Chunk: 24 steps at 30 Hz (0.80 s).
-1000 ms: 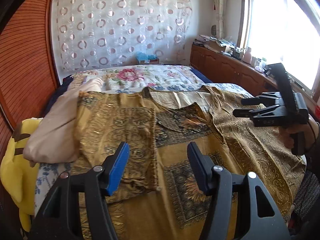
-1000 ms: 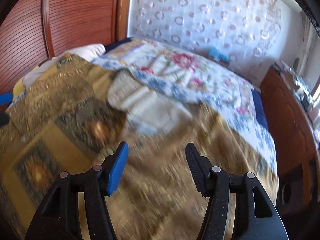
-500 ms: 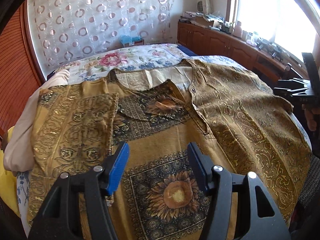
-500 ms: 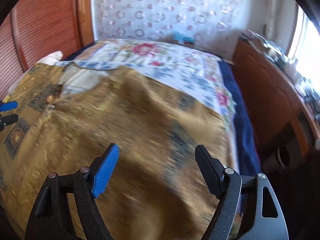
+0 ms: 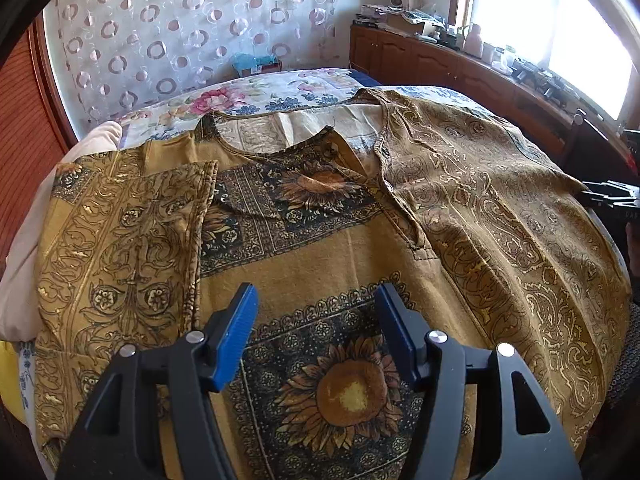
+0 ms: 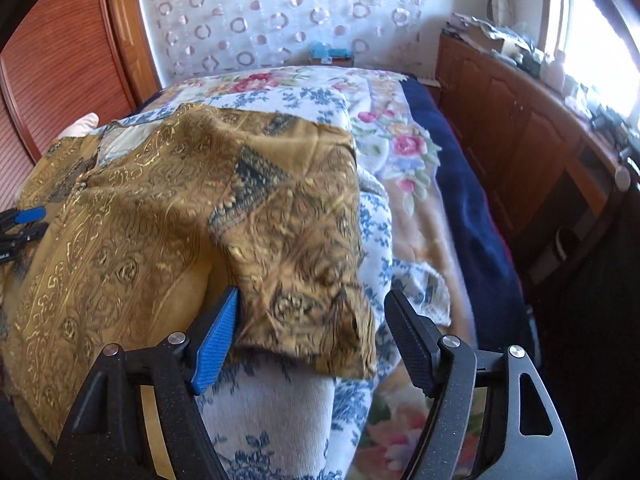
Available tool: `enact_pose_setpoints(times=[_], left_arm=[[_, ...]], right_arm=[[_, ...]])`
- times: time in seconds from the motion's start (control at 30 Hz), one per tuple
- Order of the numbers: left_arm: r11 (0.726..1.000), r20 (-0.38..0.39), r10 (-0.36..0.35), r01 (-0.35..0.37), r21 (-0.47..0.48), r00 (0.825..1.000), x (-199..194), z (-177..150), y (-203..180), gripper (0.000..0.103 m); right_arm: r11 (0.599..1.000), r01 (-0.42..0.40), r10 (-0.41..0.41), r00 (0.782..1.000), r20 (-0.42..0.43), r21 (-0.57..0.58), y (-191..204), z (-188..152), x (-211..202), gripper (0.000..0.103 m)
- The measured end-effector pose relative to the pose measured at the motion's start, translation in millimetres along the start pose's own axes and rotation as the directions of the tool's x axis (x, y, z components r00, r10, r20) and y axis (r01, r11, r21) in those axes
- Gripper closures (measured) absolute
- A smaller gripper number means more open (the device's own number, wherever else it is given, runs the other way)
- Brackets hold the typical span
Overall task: Fold small clothes
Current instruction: 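Move the right gripper to the opposite side edge and grasp it, then lift the held side edge and fold it over the shirt body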
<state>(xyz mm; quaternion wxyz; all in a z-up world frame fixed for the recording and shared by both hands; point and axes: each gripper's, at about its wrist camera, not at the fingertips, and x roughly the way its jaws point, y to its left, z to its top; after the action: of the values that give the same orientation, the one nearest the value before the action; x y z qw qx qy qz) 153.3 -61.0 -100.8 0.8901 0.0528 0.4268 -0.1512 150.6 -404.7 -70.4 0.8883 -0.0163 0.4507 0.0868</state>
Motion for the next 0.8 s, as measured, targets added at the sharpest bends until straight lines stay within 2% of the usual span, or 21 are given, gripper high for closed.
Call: enact_pose_setpoints(times=[0.2, 0.33, 0.43, 0.5, 0.53, 0.7, 0.8], left_arm=[[1.000, -0.009, 0.008, -0.008, 0.003, 1.000, 3, 1, -2, 0.025], [1.000, -0.011, 0.010, -0.010, 0.005, 1.000, 4, 1, -2, 0.024], [1.000, -0.013, 0.008, -0.007, 0.005, 1.000, 4, 1, -3, 0.022], [1.000, -0.013, 0.007, -0.007, 0.006, 1.000, 4, 1, -3, 0.022], [1.000, -0.013, 0.008, -0.008, 0.006, 1.000, 5, 1, -3, 0.021], [1.000, -0.023, 0.017, -0.017, -0.012, 1.000, 7, 2, -1, 0.012], [1.000, -0.024, 0.022, -0.022, -0.011, 0.999, 7, 1, -1, 0.010]], right_arm=[[0.999, -0.025, 0.025, 1.000, 0.017, 0.031, -2, -8, -4, 0.036], [0.998, -0.049, 0.048, 0.999, 0.025, 0.044, -5, -12, -8, 0.048], [0.999, -0.025, 0.024, 0.999, 0.038, 0.035, -2, -10, -10, 0.073], [1.000, 0.001, -0.002, 0.999, 0.051, 0.010, 3, -8, -11, 0.083], [1.000, 0.010, -0.010, 0.998, 0.060, -0.010, 6, -8, -12, 0.094], [0.994, 0.075, -0.063, 0.987, 0.145, -0.075, 27, 5, -25, 0.099], [0.992, 0.067, -0.045, 0.979, 0.197, -0.107, 44, 17, -34, 0.099]])
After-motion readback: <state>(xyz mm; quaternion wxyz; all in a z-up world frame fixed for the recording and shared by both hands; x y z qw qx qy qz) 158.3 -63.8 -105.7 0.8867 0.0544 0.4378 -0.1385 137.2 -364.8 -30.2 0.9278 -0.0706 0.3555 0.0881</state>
